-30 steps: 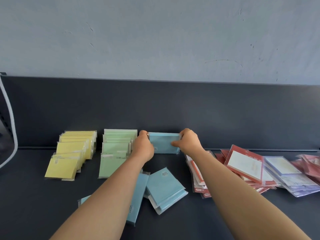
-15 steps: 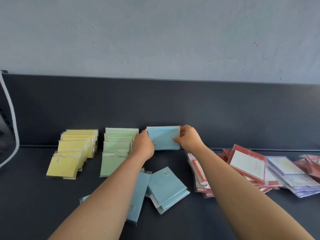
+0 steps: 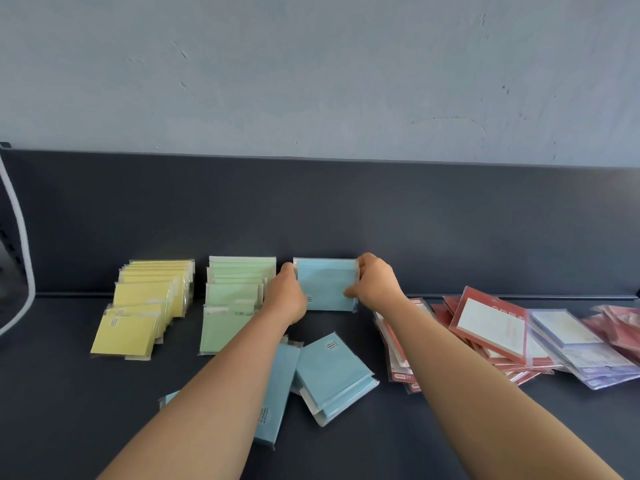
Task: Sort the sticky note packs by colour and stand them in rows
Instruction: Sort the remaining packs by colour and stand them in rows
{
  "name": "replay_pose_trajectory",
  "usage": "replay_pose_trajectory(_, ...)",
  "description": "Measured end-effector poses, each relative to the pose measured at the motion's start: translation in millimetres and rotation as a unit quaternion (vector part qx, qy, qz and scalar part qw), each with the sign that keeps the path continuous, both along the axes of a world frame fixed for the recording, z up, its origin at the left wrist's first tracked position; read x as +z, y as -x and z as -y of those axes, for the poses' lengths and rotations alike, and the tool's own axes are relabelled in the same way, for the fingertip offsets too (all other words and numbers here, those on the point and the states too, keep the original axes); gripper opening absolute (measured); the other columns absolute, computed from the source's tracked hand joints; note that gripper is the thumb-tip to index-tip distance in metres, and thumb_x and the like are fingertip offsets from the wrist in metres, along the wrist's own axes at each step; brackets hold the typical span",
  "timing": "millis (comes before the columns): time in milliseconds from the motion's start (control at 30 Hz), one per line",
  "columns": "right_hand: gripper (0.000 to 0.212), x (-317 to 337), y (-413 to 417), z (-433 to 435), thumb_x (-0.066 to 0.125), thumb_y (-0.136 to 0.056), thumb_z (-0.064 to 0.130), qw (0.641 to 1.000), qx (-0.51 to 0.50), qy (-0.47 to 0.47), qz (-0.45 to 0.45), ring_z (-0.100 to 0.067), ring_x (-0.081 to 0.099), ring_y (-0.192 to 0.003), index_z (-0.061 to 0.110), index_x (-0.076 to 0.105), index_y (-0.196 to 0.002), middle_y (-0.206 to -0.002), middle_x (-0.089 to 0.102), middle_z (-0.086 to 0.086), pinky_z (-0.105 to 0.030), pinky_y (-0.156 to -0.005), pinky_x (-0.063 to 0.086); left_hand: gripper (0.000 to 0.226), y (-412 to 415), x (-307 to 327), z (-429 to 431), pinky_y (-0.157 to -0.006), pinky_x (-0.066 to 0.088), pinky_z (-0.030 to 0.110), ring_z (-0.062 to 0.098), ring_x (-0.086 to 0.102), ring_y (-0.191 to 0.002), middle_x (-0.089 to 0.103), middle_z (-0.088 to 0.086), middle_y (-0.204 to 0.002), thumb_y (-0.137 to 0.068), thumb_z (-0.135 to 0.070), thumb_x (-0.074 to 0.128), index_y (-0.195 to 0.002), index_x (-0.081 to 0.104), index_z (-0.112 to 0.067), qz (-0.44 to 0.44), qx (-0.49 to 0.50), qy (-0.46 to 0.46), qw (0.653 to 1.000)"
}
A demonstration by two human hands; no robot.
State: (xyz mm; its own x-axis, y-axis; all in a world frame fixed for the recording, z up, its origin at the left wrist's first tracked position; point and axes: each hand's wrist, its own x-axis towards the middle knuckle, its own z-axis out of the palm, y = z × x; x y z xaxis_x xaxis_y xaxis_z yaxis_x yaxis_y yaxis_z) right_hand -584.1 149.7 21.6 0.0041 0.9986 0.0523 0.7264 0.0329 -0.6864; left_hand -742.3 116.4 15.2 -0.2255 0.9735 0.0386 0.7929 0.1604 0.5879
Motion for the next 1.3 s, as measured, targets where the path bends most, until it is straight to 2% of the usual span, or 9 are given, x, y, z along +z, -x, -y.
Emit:
replay_pose_trajectory(133, 0.039, -4.9, 1.8, 0.3, 0.072, -0.073, 0.004, 1.0, -0.003, 0.007, 0.014, -0.023, 0.056, -0.084, 0.006, 0.054, -0.108, -0.105, 0.06, -0.009, -0.02, -0.05, 0.04, 0.026, -1.5, -0.7, -1.3, -0.07, 0.036, 0.03, 0.022, 0.046, -0.086, 0.056, 0.01, -0.113, -0.093, 0.001, 0.046, -0.117, 0.044, -0.005, -0.005, 0.004, 0.024, 1.0)
replay_pose_trajectory(267, 0.041, -7.1, -0.5, 0.9, 0.076, -0.07, 0.004, 0.999, -0.003, 0.022, 0.028, -0.024, 0.06, -0.085, 0.006, 0.054, -0.104, -0.102, 0.061, -0.009, -0.029, -0.063, 0.048, 0.026, -2.0, 0.4, -0.1, -0.071, 0.029, 0.027, 0.02, 0.042, -0.085, 0.056, 0.01, -0.113, -0.094, -0.004, 0.051, -0.119, 0.043, -0.004, -0.013, 0.021, 0.026, 0.999)
replay_pose_trajectory(400, 0.043, -7.2, -1.0, 1.2, 0.076, -0.068, 0.005, 0.999, 0.0, 0.02, 0.048, -0.026, 0.062, -0.086, 0.008, 0.052, -0.103, -0.1, 0.061, -0.009, -0.034, -0.067, 0.054, 0.03, -2.2, -2.5, -1.4, -0.065, 0.03, 0.025, 0.017, 0.042, -0.078, 0.056, 0.008, -0.106, -0.094, -0.006, 0.056, -0.121, 0.044, -0.004, -0.006, 0.015, 0.034, 0.999)
replay_pose_trajectory(533, 0.043, -7.6, 0.9, 2.7, 0.076, -0.072, 0.012, 0.995, -0.002, 0.017, 0.103, -0.026, 0.062, -0.085, 0.012, 0.049, -0.107, -0.099, 0.06, -0.006, -0.035, -0.07, 0.053, 0.028, -3.3, -1.9, -1.3, -0.07, 0.03, 0.026, 0.017, 0.041, -0.082, 0.05, 0.004, -0.099, -0.092, -0.003, 0.056, -0.117, 0.043, -0.005, -0.03, 0.018, 0.03, 0.999)
replay_pose_trajectory(733, 0.039, -9.7, 1.8, -1.8, 0.074, -0.071, 0.008, 0.998, -0.007, 0.019, 0.06, -0.025, 0.061, -0.087, 0.01, 0.051, -0.102, -0.099, 0.06, -0.007, -0.038, -0.075, 0.056, 0.031, -4.2, -0.5, -4.7, -0.068, 0.035, 0.029, 0.018, 0.043, -0.079, 0.045, 0.002, -0.09, -0.091, 0.003, 0.054, -0.119, 0.041, -0.004, -0.02, 0.015, 0.019, 0.999)
replay_pose_trajectory(933, 0.04, -5.2, -4.1, 3.4, 0.078, -0.07, 0.017, 0.994, -0.001, 0.026, 0.102, -0.023, 0.06, -0.082, 0.012, 0.052, -0.101, -0.096, 0.061, -0.005, -0.031, -0.062, 0.047, 0.033, -6.1, 0.7, 0.2, -0.07, 0.035, 0.028, 0.025, 0.053, -0.088, 0.058, 0.014, -0.118, -0.094, -0.007, 0.059, -0.121, 0.041, -0.001, 0.009, 0.012, 0.024, 1.0)
replay_pose_trajectory(1000, 0.041, -3.6, -4.5, 5.7, 0.077, -0.072, 0.019, 0.993, 0.004, 0.021, 0.117, -0.021, 0.059, -0.081, 0.014, 0.051, -0.103, -0.097, 0.061, -0.004, -0.029, -0.061, 0.044, 0.033, -5.9, 0.0, 2.3, -0.071, 0.035, 0.029, 0.028, 0.057, -0.098, 0.057, 0.015, -0.12, -0.096, -0.012, 0.057, -0.121, 0.04, 0.0, 0.017, 0.003, 0.021, 1.0)
replay_pose_trajectory(1133, 0.039, -2.4, -3.0, 10.4, 0.075, -0.075, 0.023, 0.989, 0.006, 0.012, 0.147, -0.021, 0.056, -0.08, 0.015, 0.048, -0.102, -0.095, 0.058, -0.002, -0.031, -0.063, 0.043, 0.032, -5.8, 2.4, 7.3, -0.07, 0.035, 0.029, 0.022, 0.049, -0.085, 0.058, 0.016, -0.118, -0.097, -0.017, 0.056, -0.119, 0.04, -0.001, 0.013, -0.004, 0.013, 1.0)
replay_pose_trajectory(1300, 0.039, 4.2, -0.5, 18.9, 0.073, -0.075, 0.024, 0.988, 0.001, -0.012, 0.155, -0.022, 0.057, -0.08, 0.014, 0.05, -0.104, -0.094, 0.058, -0.001, -0.03, -0.063, 0.044, 0.034, -4.9, 17.5, 16.0, -0.07, 0.032, 0.026, 0.024, 0.053, -0.094, 0.057, 0.014, -0.118, -0.097, -0.017, 0.055, -0.123, 0.04, -0.001, -0.02, -0.001, -0.004, 1.0)
